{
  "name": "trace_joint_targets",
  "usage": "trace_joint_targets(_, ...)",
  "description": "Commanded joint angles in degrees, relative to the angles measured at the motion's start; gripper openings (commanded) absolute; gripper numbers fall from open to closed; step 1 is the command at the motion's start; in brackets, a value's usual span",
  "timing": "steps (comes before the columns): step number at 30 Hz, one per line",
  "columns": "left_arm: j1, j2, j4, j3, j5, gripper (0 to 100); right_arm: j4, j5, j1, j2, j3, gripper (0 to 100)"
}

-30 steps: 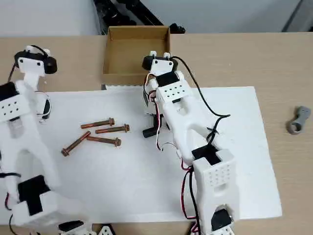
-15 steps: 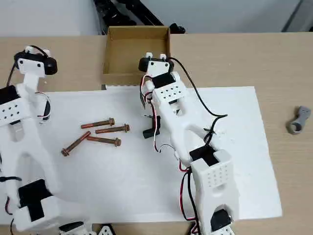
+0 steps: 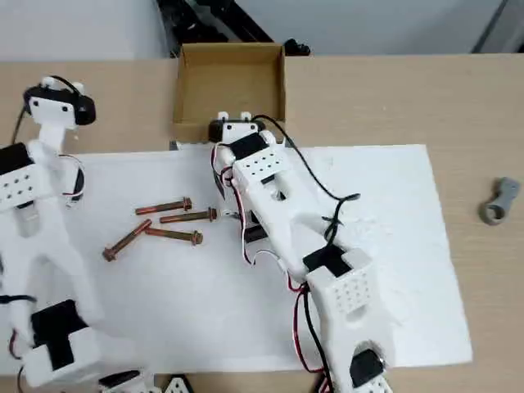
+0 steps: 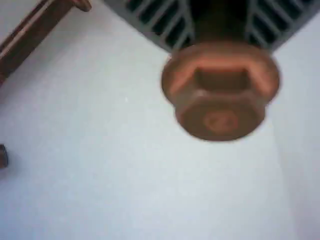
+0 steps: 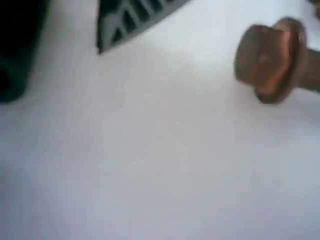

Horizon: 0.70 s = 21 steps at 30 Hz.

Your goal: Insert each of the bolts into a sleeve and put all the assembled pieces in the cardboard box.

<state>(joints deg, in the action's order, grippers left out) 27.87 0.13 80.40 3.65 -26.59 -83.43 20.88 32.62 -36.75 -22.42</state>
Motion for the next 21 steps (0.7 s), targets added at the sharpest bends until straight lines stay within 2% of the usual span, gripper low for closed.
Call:
trace_joint_targets(1,-0.3,-3.3,-1.1,-0.5,0.4,1,-0.1,-0.6,0.0,-0.7,0.6,19.8)
trace_joint_targets(8,-0.1,-3.3,-1.1,-0.5,0.4,1,1.2,-0.7,-0.1,-1.8,0.7,18.5)
trace_joint_targets(13,-0.1,-3.9,-1.1,-0.5,0.4,1,1.5,-0.8,-0.7,-5.8,0.5,0.8)
trace_joint_targets(21,-0.2,-4.0,-1.7,-0.6,2.0,1,0.2,-0.8,-0.7,-1.5,-0.4,0.6)
